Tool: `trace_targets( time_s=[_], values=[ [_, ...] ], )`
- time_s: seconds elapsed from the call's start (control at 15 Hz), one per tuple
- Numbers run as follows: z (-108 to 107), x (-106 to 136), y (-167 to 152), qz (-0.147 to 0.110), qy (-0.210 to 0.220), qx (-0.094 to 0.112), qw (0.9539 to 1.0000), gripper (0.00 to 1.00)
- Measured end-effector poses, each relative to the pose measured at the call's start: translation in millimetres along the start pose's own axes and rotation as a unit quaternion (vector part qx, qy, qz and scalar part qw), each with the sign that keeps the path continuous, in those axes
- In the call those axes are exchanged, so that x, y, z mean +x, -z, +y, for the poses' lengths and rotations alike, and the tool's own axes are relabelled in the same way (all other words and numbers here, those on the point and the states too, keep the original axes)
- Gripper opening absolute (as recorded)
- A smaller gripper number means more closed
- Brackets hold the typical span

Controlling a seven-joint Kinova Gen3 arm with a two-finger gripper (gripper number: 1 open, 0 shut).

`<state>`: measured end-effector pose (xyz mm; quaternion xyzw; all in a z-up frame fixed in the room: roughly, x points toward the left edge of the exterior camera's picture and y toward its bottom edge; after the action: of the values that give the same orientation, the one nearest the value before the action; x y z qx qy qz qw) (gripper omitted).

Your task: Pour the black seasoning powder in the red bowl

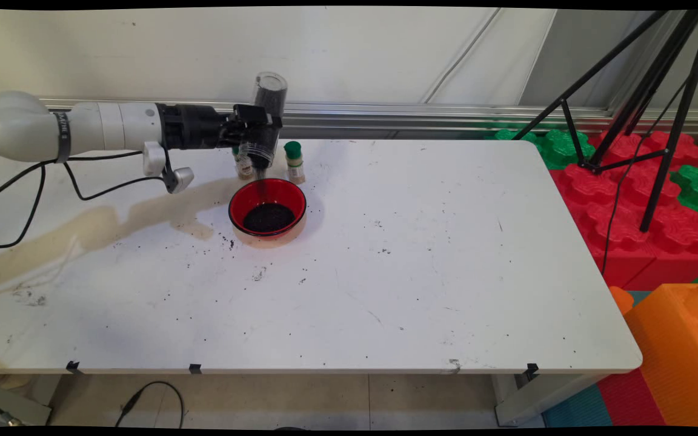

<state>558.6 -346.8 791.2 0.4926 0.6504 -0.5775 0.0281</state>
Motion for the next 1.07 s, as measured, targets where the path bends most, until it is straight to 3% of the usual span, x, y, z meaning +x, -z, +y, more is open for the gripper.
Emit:
trace_targets(
  time_s=[1.07],
  values=[
    [-5.8, 3.3, -0.9, 0.003, -0.048, 0.008, 0.9988, 0.00]
  ],
)
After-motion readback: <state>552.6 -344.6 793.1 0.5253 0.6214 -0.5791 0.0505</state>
